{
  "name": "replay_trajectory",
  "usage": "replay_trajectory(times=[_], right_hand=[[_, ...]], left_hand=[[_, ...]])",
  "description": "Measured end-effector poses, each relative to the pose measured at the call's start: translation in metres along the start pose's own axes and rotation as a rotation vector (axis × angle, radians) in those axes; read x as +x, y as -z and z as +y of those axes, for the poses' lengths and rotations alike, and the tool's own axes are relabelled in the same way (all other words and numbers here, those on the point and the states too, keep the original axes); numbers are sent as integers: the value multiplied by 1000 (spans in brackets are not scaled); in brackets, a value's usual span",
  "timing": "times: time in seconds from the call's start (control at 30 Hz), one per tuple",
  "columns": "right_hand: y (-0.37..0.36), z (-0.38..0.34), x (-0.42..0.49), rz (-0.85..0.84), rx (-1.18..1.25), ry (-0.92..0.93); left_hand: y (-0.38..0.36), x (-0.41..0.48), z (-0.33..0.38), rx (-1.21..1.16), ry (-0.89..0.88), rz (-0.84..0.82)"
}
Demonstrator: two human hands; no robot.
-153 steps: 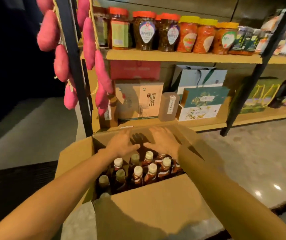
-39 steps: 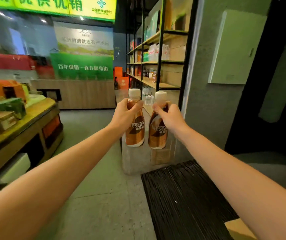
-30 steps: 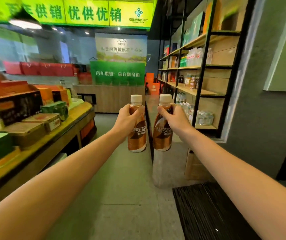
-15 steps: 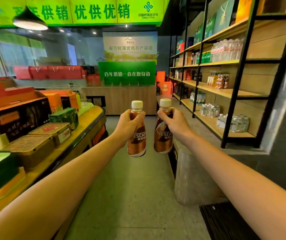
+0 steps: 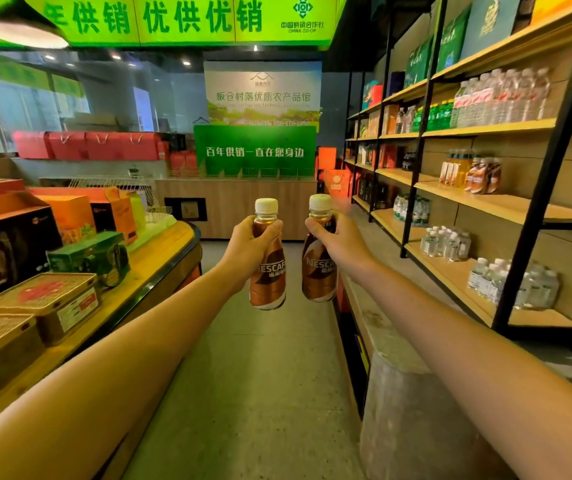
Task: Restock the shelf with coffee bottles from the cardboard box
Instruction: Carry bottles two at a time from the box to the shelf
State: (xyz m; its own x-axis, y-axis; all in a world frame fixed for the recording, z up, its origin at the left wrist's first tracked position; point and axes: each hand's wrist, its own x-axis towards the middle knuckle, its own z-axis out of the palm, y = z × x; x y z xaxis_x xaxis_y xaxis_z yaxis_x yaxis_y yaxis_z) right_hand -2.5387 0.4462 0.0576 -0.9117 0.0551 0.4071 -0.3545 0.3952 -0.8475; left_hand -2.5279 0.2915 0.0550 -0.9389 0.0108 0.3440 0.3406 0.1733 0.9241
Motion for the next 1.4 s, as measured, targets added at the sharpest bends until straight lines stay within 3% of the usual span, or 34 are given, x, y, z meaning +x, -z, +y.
replay_trajectory(times=[0.33, 0.77, 1.1, 1.4], right_hand=[[-10, 97, 179, 65, -46, -56], [-13, 194, 410, 249, -114, -126], [42, 305, 551, 406, -190, -218], [148, 403, 687, 508, -233, -225]], left_hand=[[-53, 202, -79, -52, 39, -61], [-123, 488, -163, -82, -47, -341], [-236, 637, -214, -181, -42, -503], [-398, 782, -230, -229, -106, -606]])
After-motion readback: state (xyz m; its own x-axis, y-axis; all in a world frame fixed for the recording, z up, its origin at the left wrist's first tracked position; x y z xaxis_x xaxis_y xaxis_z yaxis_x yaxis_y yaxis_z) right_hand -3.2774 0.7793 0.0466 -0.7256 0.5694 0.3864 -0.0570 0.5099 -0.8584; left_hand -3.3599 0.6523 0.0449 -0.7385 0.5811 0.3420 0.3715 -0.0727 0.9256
